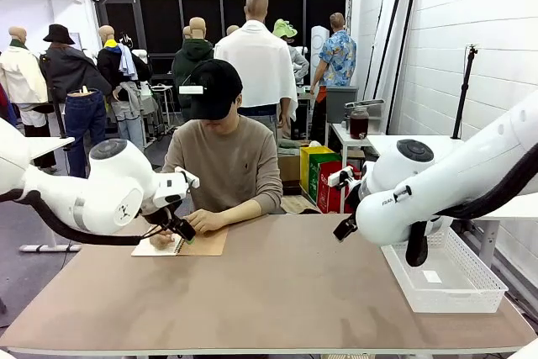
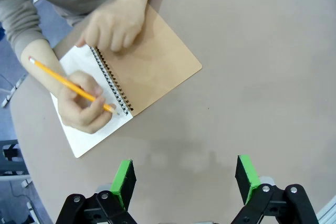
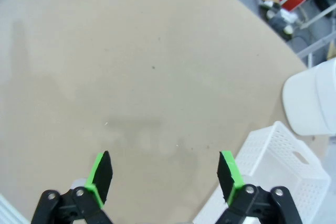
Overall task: Sort the paper based on its condition.
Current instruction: If a person hands you a paper, place it in the Organizing basket , and if it's crumpled, put it in the Trash can.
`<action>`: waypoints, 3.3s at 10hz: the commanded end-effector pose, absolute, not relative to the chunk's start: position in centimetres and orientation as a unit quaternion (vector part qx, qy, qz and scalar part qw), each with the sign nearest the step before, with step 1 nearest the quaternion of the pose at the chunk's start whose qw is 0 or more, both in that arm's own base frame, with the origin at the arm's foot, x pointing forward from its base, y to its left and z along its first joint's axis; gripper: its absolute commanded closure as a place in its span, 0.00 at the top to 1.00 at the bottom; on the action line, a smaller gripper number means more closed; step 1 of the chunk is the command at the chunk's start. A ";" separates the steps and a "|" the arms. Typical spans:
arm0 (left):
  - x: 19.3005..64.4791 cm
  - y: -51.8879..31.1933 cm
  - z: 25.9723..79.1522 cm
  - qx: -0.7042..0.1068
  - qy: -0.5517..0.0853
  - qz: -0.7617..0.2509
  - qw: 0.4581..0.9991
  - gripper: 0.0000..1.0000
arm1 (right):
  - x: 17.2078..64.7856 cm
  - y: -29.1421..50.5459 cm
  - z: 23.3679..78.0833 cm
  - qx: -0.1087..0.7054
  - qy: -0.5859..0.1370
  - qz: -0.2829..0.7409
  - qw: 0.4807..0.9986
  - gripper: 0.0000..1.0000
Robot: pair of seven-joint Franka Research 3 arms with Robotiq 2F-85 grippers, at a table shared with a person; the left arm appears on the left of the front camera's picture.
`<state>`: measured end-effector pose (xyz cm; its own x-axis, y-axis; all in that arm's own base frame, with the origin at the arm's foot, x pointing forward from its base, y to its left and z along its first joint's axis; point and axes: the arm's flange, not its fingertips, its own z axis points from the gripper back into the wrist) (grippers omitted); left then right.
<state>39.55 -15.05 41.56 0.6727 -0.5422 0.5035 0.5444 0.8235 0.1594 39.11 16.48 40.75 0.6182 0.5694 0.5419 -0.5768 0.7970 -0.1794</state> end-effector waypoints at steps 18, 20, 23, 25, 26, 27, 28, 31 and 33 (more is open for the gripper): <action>34.1 -14.0 57.1 0.004 -0.322 -0.283 0.903 1.00 | 34.5 16.0 55.8 0.033 -0.382 0.359 0.851 1.00; 34.2 -14.0 56.8 0.006 -0.320 -0.282 0.904 1.00 | 34.4 16.2 55.7 0.031 -0.384 0.362 0.849 1.00; 34.4 -13.9 57.0 -0.001 -0.326 -0.290 0.900 1.00 | 34.3 16.3 55.6 0.025 -0.384 0.349 0.854 1.00; 34.4 -13.9 57.0 -0.001 -0.326 -0.290 0.900 1.00 | 34.3 16.3 55.6 0.025 -0.384 0.349 0.854 1.00; 34.4 -13.9 57.0 -0.001 -0.326 -0.290 0.900 1.00 | 34.3 16.3 55.6 0.025 -0.384 0.349 0.854 1.00; 34.4 -13.9 57.0 -0.001 -0.326 -0.290 0.900 1.00 | 34.3 16.3 55.6 0.025 -0.384 0.349 0.854 1.00; 34.4 -13.9 57.0 -0.001 -0.326 -0.290 0.900 1.00 | 34.3 16.3 55.6 0.025 -0.384 0.349 0.854 1.00; 34.4 -13.9 57.0 -0.001 -0.326 -0.290 0.900 1.00 | 34.3 16.3 55.6 0.025 -0.384 0.349 0.854 1.00; 34.4 -13.9 57.0 -0.001 -0.326 -0.290 0.900 1.00 | 34.3 16.3 55.6 0.025 -0.384 0.349 0.854 1.00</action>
